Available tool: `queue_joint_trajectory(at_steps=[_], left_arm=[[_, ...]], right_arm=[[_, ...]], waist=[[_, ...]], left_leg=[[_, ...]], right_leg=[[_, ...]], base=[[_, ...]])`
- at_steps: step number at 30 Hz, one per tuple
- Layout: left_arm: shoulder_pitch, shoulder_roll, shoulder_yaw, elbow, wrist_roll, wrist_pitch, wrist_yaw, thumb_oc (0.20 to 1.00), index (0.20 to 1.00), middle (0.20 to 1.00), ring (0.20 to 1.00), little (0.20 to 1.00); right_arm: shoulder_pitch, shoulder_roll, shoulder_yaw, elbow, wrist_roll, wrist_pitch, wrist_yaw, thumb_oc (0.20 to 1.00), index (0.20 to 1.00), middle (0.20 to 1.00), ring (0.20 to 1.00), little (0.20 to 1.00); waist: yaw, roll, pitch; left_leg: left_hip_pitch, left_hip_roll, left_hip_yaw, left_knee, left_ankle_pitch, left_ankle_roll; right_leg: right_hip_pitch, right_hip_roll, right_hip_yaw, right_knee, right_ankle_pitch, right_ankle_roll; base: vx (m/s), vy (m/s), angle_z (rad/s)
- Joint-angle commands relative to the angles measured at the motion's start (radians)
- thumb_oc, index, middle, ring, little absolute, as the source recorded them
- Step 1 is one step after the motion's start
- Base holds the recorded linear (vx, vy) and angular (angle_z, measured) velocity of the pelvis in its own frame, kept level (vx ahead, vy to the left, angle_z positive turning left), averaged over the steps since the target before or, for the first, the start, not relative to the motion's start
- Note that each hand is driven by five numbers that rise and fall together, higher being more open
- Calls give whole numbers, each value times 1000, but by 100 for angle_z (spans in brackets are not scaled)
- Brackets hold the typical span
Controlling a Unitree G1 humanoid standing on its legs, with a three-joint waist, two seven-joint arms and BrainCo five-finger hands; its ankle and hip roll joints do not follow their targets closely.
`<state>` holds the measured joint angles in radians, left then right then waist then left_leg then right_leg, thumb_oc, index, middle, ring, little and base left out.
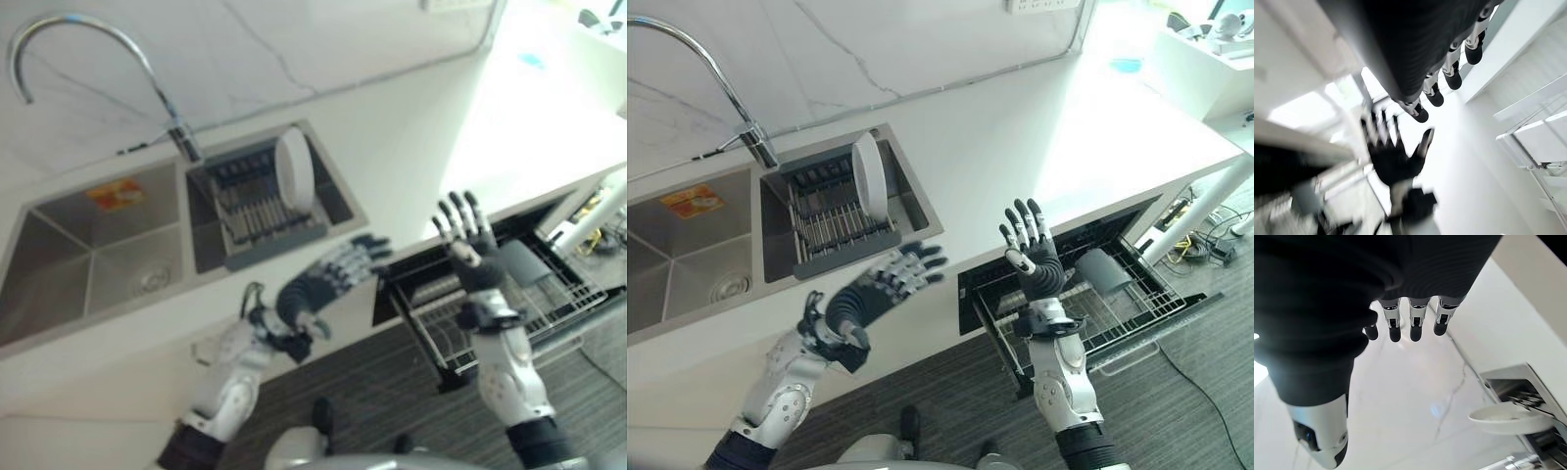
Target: Place the dishes in the dishwasher.
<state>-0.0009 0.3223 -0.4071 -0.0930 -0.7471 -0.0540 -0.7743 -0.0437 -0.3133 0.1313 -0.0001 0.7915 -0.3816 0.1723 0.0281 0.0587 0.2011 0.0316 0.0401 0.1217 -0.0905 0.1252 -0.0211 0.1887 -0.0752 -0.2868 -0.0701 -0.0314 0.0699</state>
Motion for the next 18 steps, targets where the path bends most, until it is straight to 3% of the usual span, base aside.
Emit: queue_joint_trajectory(at_steps=[1,3,5,7,8,10,12,15,18], left_arm=[[-9,12,-2,139,105,11,-5,1000,1000,1000,1000,1000],[5,5,-44,244,159,-12,49,1000,1000,1000,1000,1000],[7,7,-85,417,311,-90,132,1000,1000,1000,1000,1000],[0,-1,-106,558,402,-125,289,1000,1000,1000,1000,1000],[-2,-2,-106,584,420,-135,312,1000,1000,1000,1000,1000],[-11,-35,-77,773,505,-83,466,1000,1000,1000,1000,1000],[-25,-58,-46,934,628,-119,556,1000,1000,1000,1000,1000],[-55,-73,-16,1072,701,-123,634,1000,1000,1000,1000,1000],[-75,-79,7,1155,737,-59,660,1000,1000,1000,1000,1000]], right_arm=[[-69,-29,-73,-10,82,-82,10,1000,1000,1000,1000,1000],[-80,-48,-89,5,112,-82,20,1000,1000,1000,1000,1000],[-90,-78,-104,13,151,-68,41,1000,1000,1000,1000,1000],[-96,-95,-96,12,162,-60,65,1000,1000,1000,1000,1000],[-97,-97,-94,11,161,-59,69,1000,1000,1000,1000,1000],[-111,-113,-79,-7,141,-61,82,1000,1000,1000,1000,1000],[-159,-119,-62,-22,130,-70,67,1000,1000,1000,1000,1000],[-255,-104,-23,-19,65,-74,-11,1000,1000,1000,1000,1000],[-364,-88,15,-11,-17,-35,-112,1000,1000,1000,1000,1000]], waist=[[-14,-26,-27],[-19,-29,-25],[-27,-31,-26],[-32,-34,-24],[-33,-34,-24],[-26,-39,-22],[-12,-46,-22],[12,-51,-21],[39,-51,-24]], left_leg=[[25,51,-17,3,-113,-32],[24,49,-18,3,-116,-31],[20,49,-11,3,-116,-30],[15,48,-12,3,-113,-30],[15,47,-13,3,-112,-30],[10,45,-17,3,-108,-30],[7,43,-22,3,-103,-32],[6,41,-32,3,-101,-33],[9,38,-43,3,-100,-35]], right_leg=[[-40,-52,38,35,-17,45],[-45,-48,48,39,-21,44],[-49,-44,52,46,-27,40],[-53,-39,60,58,-37,36],[-53,-38,61,59,-38,35],[-47,-32,60,61,-45,30],[-44,-32,50,64,-49,27],[-35,-31,33,67,-56,24],[-24,-33,14,65,-59,21]], base=[[-42,-25,0],[-47,-13,-1],[-50,5,2],[-33,22,5],[-22,23,3],[-13,21,7],[-11,13,23],[20,7,12],[60,23,20]])
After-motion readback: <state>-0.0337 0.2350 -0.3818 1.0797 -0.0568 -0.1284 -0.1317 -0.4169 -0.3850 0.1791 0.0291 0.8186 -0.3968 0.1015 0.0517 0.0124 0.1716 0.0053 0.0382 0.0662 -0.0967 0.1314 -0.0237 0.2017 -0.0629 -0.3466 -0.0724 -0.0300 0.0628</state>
